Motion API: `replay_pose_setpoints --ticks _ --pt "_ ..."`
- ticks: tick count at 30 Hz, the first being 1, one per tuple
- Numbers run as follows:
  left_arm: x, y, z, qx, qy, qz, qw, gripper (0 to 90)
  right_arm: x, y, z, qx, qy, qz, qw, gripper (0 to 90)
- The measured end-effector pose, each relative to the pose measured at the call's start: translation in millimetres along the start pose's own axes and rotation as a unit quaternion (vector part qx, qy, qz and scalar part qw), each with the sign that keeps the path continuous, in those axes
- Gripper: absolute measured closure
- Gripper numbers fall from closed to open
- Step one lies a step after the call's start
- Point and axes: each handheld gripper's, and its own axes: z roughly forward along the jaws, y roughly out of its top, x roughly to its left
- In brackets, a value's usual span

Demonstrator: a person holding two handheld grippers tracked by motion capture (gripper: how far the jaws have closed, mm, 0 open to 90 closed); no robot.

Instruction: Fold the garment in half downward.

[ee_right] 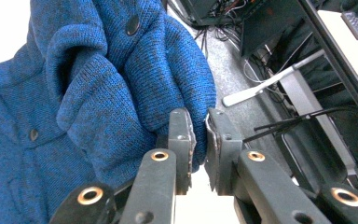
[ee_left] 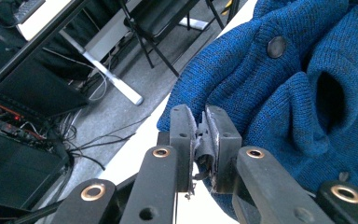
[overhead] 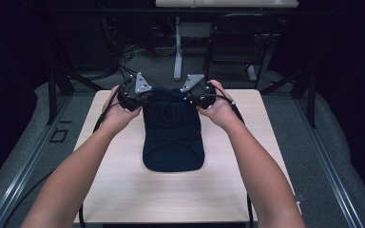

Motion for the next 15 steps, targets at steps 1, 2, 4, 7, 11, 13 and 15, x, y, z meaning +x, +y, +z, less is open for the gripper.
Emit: replay_pose_setpoints --ticks 1,2,4,7,11,13,15 --pt "0.6 1.1 -0.4 -0.002 0.004 0.0 1.0 82.3 -0.6 0.7 -0.6 0.001 -0.001 0.0 1.0 80.8" --pt "1.2 2.6 -1.3 -0.003 0.007 -0.001 1.0 82.3 -1.7 1.5 -1.0 0.001 -0.002 -0.002 1.0 80.8" --pt "1.6 5.6 -3.5 -0.009 0.025 0.004 0.9996 82.3 -2.7 3.6 -2.6 -0.004 -0.012 -0.001 0.9999 80.8" --pt "-0.1 9.7 -9.7 -0.021 0.058 0.011 0.998 82.3 -2.9 8.3 -8.9 -0.026 -0.034 0.004 0.9991 80.7" --pt "-15.0 0.0 -10.0 -0.016 0.054 0.031 0.9979 82.4 7.7 2.5 -10.7 -0.039 -0.052 -0.004 0.9979 80.5" --pt "-25.8 -10.5 -6.6 -0.011 0.043 0.045 0.998 82.3 19.2 -7.3 -4.6 -0.021 -0.045 -0.023 0.9985 80.5" --pt "-34.2 -20.0 -2.1 -0.004 0.032 0.05 0.9982 82.3 28.5 -18.2 1.2 -0.009 -0.034 -0.03 0.9989 80.5"
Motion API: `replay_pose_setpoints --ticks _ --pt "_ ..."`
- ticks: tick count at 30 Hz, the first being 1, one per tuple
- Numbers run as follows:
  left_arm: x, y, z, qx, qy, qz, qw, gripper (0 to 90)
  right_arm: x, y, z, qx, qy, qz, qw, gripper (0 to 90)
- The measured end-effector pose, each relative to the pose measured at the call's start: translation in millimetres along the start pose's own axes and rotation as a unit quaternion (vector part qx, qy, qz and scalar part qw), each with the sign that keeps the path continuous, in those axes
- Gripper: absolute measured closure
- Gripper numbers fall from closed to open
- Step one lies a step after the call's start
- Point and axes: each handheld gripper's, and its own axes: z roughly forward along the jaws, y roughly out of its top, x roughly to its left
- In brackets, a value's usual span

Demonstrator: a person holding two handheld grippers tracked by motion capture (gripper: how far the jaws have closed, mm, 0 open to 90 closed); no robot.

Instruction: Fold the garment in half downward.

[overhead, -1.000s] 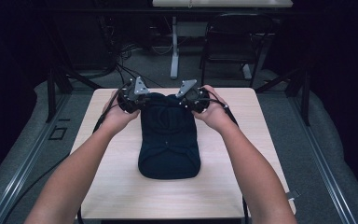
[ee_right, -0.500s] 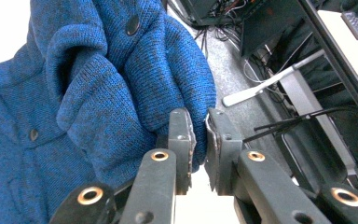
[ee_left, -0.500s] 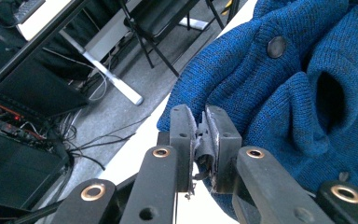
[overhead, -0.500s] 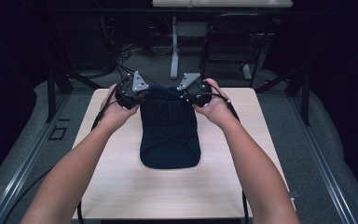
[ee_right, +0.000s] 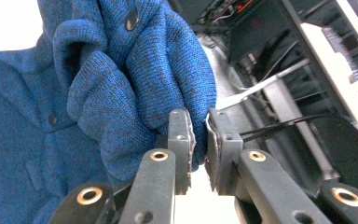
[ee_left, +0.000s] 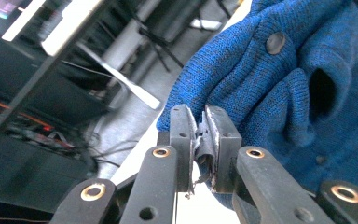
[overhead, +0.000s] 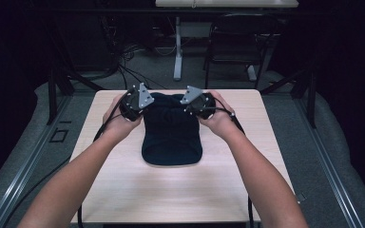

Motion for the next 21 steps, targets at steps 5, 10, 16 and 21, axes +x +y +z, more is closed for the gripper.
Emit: replay_pose_setpoints --ticks 5,10,16,21 --pt "-18.5 -15.3 2.9 0.011 -0.028 0.003 0.9996 82.3 21.0 -17.1 5.4 0.008 0.018 -0.003 0.9998 80.5" --pt "-27.0 -28.1 3.3 0.015 -0.049 -0.007 0.9987 82.3 33.3 -24.5 5.4 0.009 0.036 -0.01 0.9993 80.5" --pt "-24.3 -29.6 1.7 0.014 -0.049 -0.014 0.9986 82.3 38.7 -24.7 6.1 0.008 0.043 -0.02 0.9989 80.5" --pt "-13.6 -20.1 -2.2 0.005 -0.028 -0.016 0.9995 82.3 27.2 -14.5 4.2 0.013 0.03 -0.019 0.9993 80.5"
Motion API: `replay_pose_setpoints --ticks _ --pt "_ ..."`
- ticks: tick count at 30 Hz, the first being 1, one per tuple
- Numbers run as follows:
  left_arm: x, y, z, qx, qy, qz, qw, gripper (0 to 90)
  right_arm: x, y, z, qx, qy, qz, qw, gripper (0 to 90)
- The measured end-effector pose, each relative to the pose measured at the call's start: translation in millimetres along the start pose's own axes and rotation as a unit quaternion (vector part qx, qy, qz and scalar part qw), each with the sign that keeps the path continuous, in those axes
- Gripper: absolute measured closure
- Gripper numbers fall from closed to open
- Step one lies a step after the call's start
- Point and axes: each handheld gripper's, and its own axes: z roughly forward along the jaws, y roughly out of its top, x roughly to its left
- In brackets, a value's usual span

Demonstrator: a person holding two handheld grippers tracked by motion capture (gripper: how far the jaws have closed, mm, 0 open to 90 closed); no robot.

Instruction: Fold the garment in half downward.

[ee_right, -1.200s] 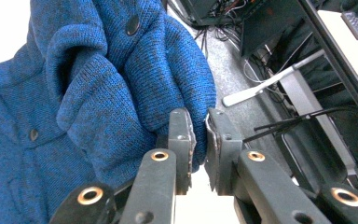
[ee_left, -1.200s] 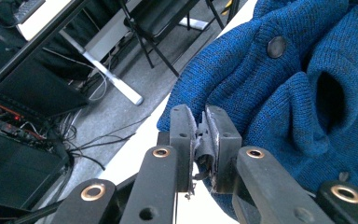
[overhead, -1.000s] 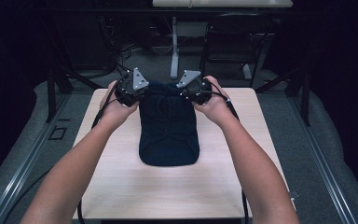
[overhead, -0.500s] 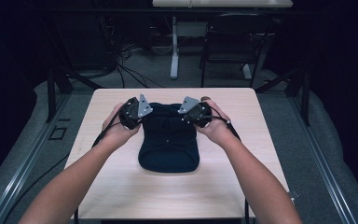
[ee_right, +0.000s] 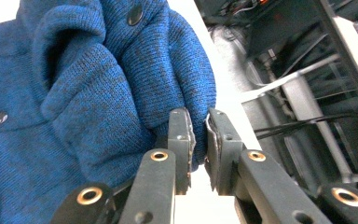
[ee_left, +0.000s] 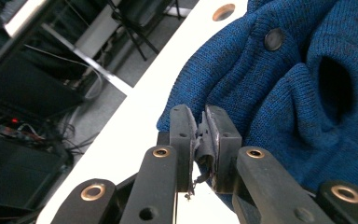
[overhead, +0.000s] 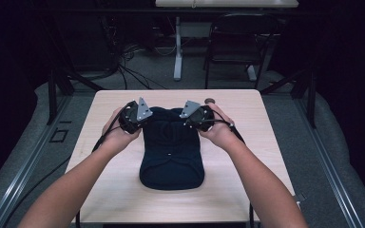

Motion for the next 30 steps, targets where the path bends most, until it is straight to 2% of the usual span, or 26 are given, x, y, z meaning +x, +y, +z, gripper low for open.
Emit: replay_pose_setpoints --ticks 3,5,6,10,14,19,23,26,30 --pt "6.1 5.7 -9.7 -0.024 0.016 -0.008 0.9996 82.3 -4.7 6.1 -7.4 -0.021 -0.029 0.01 0.9993 80.3" --pt "0.5 3.5 -13.5 -0.026 0.018 0.007 0.9995 82.3 -4.5 6.9 -14.2 -0.04 -0.047 0.015 0.998 80.0" --pt "-8.1 -1.8 -13.7 -0.022 0.011 0.019 0.9995 82.3 -0.5 5.3 -15.9 -0.041 -0.049 0.01 0.9979 80.0" --pt "-36.9 -25.6 -10.5 -0.008 -0.019 0.048 0.9987 82.3 31.7 -13.1 -13.5 -0.016 -0.022 -0.045 0.9986 80.0" --pt "-53.4 -39.3 -10.4 -0.005 -0.04 0.049 0.998 82.2 57.2 -28.7 -12.9 -0.01 -0.001 -0.067 0.9977 80.1" --pt "-53.5 -42.5 -15.3 -0.007 -0.054 0.037 0.9978 82.2 63.4 -31.8 -18.6 -0.01 0.012 -0.056 0.9983 80.1" --pt "-51.5 -42.8 -18.4 -0.014 -0.065 0.023 0.9975 82.2 64.1 -33.9 -20.8 -0.019 0.023 -0.033 0.999 80.1" --pt "-52.5 -42.5 -20.3 -0.015 -0.072 0.023 0.997 82.1 64.3 -35.1 -23.4 -0.015 0.029 -0.026 0.9991 80.1" --pt "-54.5 -46.6 -22.3 -0.016 -0.09 0.005 0.9958 81.9 66.2 -36.0 -27.9 -0.008 0.045 -0.023 0.9987 80.0"
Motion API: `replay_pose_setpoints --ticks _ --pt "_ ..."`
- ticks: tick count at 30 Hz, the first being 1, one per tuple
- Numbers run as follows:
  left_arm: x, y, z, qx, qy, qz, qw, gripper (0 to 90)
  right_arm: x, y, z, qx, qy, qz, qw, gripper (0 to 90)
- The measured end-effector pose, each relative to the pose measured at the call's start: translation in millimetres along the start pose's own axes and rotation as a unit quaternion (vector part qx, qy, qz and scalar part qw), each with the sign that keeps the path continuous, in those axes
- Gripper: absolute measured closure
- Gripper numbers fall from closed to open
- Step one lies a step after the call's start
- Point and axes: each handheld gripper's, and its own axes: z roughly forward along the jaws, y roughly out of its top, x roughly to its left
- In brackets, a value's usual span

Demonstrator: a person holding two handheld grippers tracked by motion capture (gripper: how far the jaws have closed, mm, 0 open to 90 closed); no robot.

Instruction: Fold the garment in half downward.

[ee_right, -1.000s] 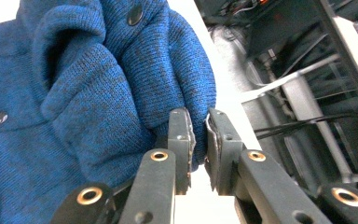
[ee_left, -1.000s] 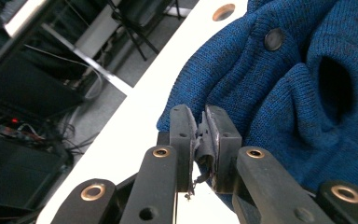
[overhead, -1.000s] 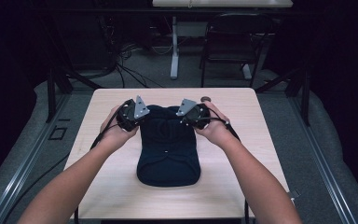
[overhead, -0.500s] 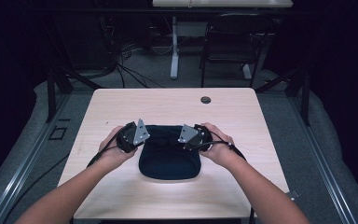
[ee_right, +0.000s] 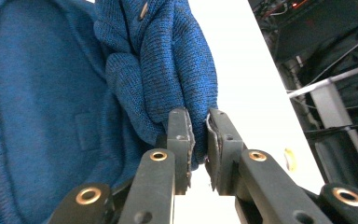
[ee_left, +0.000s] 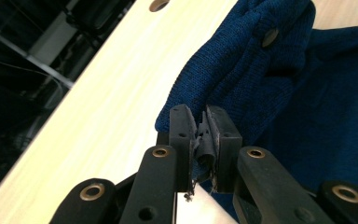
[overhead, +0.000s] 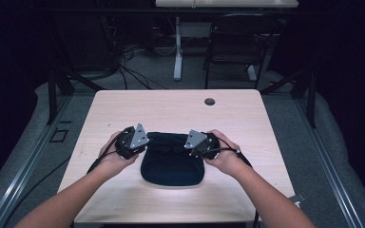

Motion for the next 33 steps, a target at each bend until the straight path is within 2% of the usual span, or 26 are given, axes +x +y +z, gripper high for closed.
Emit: replay_pose_setpoints --ticks 9,12,15,17,23,24,28,29,31,33 --pt "-7.7 -10.0 -2.5 0.004 -0.024 -0.017 0.9996 81.6 9.4 2.4 -4.1 0.016 0.032 0.0 0.9994 79.8" --pt "-11.1 -12.9 -2.1 0.008 -0.032 -0.018 0.9993 81.5 13.6 1.8 -2.7 0.023 0.05 0.023 0.9982 79.4" --pt "-15.4 -15.5 -1.6 0.012 -0.04 -0.019 0.9989 81.5 18.9 -0.2 -1.6 0.03 0.055 0.03 0.9976 79.3" --pt "-18.3 -17.3 -1.6 0.014 -0.045 -0.021 0.9987 81.3 21.8 0.1 -1.9 0.038 0.055 0.022 0.9975 79.0" --pt "-25.2 -26.0 -1.6 0.015 -0.064 -0.039 0.9971 80.9 31.6 -3.3 -3.9 0.034 0.069 0.043 0.9961 78.7" --pt "-27.2 -27.0 -1.0 0.017 -0.065 -0.038 0.997 80.9 33.7 -3.7 -3.9 0.039 0.068 0.037 0.9962 78.7" --pt "-32.8 -31.4 0.2 0.019 -0.073 -0.041 0.9963 80.7 41.8 -8.6 -1.8 0.034 0.075 0.05 0.9953 78.5" --pt "-34.0 -32.6 0.4 0.021 -0.075 -0.042 0.9961 80.6 42.9 -9.2 -2.4 0.039 0.074 0.044 0.9955 78.4" --pt "-36.5 -35.1 1.3 0.022 -0.078 -0.043 0.9957 80.5 47.1 -11.5 -1.4 0.027 0.079 0.061 0.9947 78.3" --pt "-38.8 -37.3 2.4 0.021 -0.083 -0.047 0.9952 80.4 50.1 -13.2 -1.3 0.027 0.081 0.061 0.9945 78.3"
